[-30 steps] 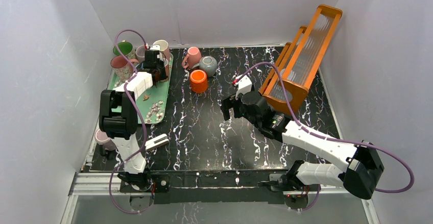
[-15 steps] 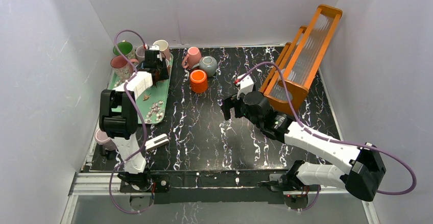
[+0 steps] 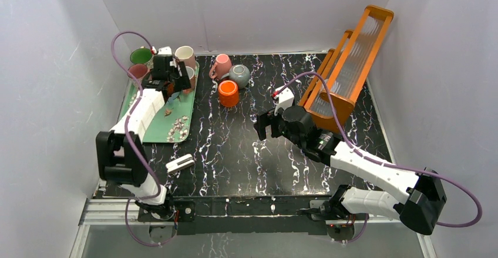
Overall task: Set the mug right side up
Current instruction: Place the cup on the tray, then turn over the cup at the corner of the board.
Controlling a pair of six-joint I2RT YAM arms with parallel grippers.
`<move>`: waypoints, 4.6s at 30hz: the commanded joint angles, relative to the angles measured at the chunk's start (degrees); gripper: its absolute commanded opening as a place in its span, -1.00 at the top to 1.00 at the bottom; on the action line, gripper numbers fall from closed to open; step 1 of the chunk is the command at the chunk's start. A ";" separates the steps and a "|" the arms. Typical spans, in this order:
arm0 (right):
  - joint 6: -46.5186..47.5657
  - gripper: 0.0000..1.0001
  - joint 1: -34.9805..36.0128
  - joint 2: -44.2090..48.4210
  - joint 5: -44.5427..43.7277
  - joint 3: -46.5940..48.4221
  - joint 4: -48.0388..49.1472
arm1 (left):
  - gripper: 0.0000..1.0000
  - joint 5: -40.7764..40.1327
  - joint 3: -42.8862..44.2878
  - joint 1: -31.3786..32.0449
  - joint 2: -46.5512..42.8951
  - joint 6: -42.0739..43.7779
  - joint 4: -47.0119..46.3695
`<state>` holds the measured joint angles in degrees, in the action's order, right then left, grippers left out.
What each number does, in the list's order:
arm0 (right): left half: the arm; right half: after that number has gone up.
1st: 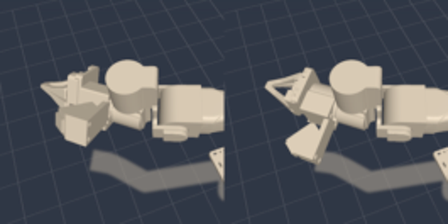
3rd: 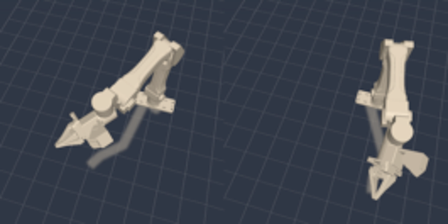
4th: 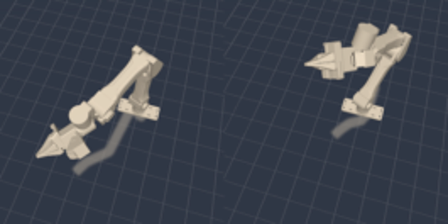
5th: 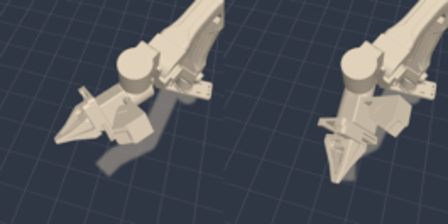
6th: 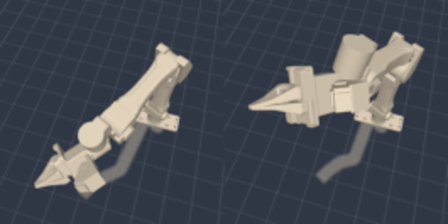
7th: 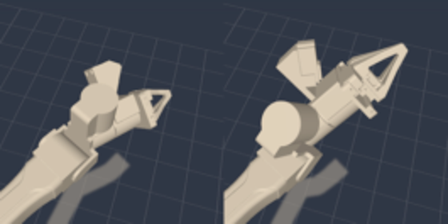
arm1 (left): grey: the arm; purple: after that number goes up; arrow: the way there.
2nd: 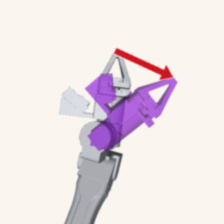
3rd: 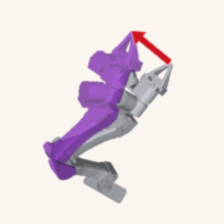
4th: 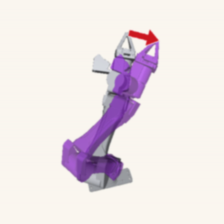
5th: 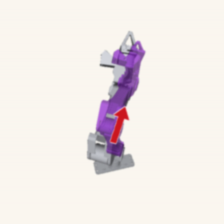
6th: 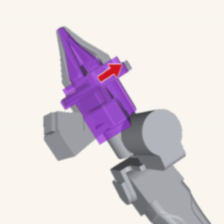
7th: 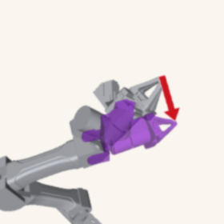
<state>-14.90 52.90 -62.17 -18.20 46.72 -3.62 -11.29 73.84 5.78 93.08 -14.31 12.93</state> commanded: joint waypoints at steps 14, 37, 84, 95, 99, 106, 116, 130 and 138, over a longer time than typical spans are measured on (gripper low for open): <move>-8.57 -0.97 0.25 -3.41 3.08 7.14 -2.81 | -0.74 -2.12 -18.17 -0.11 -31.15 -14.37 8.95; -7.05 -0.97 0.23 -2.34 8.29 6.92 -2.90 | -0.97 -38.66 -25.71 -5.07 -45.25 -47.41 34.15; -7.86 -0.97 0.20 -4.43 13.89 9.80 -5.46 | -0.63 -16.87 -39.74 -53.26 -40.87 -74.25 26.73; -7.96 -0.97 0.26 -6.02 14.81 11.47 -5.22 | -0.31 -10.13 -40.88 -55.66 -32.33 -75.63 20.40; -7.96 -0.97 0.19 -7.23 15.53 12.45 -5.33 | -0.16 -6.58 -42.91 -55.86 -29.55 -76.58 17.90; -8.30 -0.97 0.26 -7.62 15.56 12.65 -4.91 | 0.25 -5.19 -42.73 -55.91 -27.15 -75.89 16.38; -9.02 -0.97 0.22 -7.59 16.26 11.58 -4.02 | -0.06 0.73 -40.38 -56.14 -26.57 -76.92 23.44; -9.00 -0.97 0.26 -6.94 16.17 10.84 -3.41 | 0.12 3.46 -37.26 -56.14 -26.70 -77.63 23.37; -9.19 -0.97 0.24 -6.61 16.36 10.95 -3.32 | 0.87 3.03 -36.19 -56.14 -28.16 -77.38 23.57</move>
<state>-23.86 52.90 -69.93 -2.37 56.60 -9.15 -7.40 36.58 -50.09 66.26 -91.90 33.89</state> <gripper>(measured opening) 0.985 0.147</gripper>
